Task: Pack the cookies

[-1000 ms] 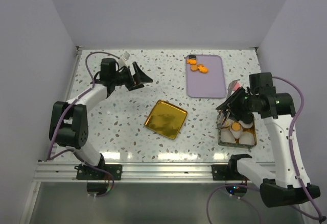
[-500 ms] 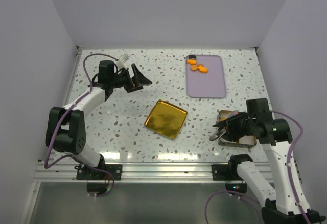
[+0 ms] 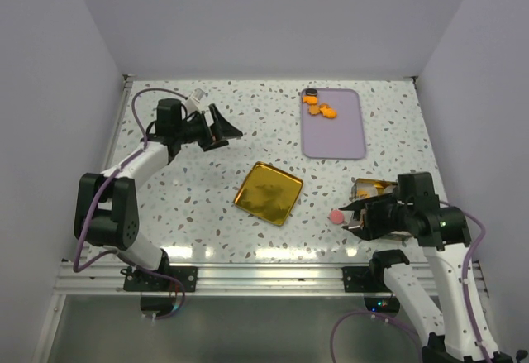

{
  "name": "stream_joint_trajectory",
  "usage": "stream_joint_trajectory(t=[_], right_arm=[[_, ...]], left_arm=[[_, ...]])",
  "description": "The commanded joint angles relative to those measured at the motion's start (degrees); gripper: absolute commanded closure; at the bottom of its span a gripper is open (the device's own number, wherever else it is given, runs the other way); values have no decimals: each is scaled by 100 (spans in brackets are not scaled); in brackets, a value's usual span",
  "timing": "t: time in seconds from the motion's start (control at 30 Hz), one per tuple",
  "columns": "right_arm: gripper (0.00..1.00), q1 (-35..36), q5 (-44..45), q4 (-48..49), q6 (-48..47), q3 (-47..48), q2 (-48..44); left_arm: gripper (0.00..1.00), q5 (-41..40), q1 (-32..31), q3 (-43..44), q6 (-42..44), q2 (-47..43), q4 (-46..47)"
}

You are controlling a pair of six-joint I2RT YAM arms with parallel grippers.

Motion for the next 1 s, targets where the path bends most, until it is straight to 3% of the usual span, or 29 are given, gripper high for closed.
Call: stream_joint_trajectory(t=[0.0,0.27,0.4,0.63,0.97], right_arm=[[52,9,-150,-1321,235,-61,-63],[52,9,9,-1303,-98,53,165],[52,9,167,-1303,-1037,614,972],[52,62,132,-1207,-1698,853,1554],[47,1081,167,-995,-1857,827,2134]], left_arm=[[4,110,104,-59,181,66,180],[4,119,157,-68,242,93,136],[4,101,157,-120,225,119,154],[5,66,157,-129,207,84,145],[5,-4,157,-200,225,-48,93]])
